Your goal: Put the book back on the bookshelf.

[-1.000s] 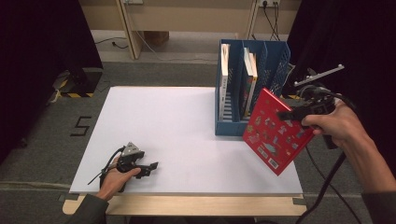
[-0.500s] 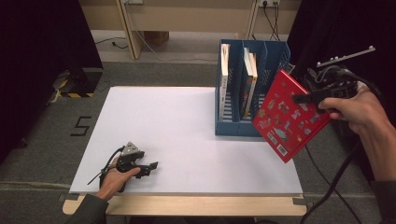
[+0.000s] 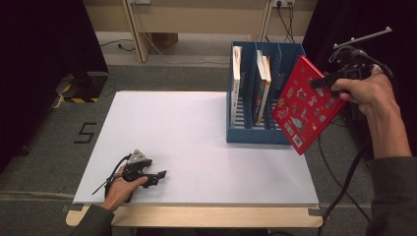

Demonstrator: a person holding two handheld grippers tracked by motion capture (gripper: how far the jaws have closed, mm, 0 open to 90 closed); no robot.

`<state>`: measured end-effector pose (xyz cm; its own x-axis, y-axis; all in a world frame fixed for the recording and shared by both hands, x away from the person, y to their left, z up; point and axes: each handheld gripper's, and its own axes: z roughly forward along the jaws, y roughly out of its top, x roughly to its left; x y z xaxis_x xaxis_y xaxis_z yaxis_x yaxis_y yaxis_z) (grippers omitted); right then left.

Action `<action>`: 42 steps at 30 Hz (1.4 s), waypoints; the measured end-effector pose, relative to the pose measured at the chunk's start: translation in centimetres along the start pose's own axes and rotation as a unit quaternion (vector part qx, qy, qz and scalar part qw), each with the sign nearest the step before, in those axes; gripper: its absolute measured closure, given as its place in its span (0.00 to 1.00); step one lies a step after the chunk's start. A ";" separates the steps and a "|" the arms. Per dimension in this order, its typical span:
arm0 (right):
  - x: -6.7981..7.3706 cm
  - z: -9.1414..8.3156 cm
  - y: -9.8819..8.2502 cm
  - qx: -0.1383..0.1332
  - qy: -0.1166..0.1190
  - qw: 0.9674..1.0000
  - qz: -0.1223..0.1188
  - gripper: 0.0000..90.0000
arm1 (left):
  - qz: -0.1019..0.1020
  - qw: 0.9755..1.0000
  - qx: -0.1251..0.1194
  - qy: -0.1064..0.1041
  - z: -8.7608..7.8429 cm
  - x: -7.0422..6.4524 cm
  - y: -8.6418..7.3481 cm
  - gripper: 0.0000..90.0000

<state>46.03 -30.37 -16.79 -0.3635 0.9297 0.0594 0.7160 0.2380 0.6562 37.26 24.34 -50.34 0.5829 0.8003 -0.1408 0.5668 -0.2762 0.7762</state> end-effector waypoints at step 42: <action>-4.3 9.7 6.9 -0.048 -0.045 0.990 0.124 0.87 | 0.012 1.000 0.004 0.009 0.1 -0.3 0.0 0.22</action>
<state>58.29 -29.97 -19.83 -0.1247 0.9787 0.1632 0.7153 -0.0253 0.6983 37.15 24.09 -50.34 0.5864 0.8023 -0.1116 0.5572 -0.2995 0.7745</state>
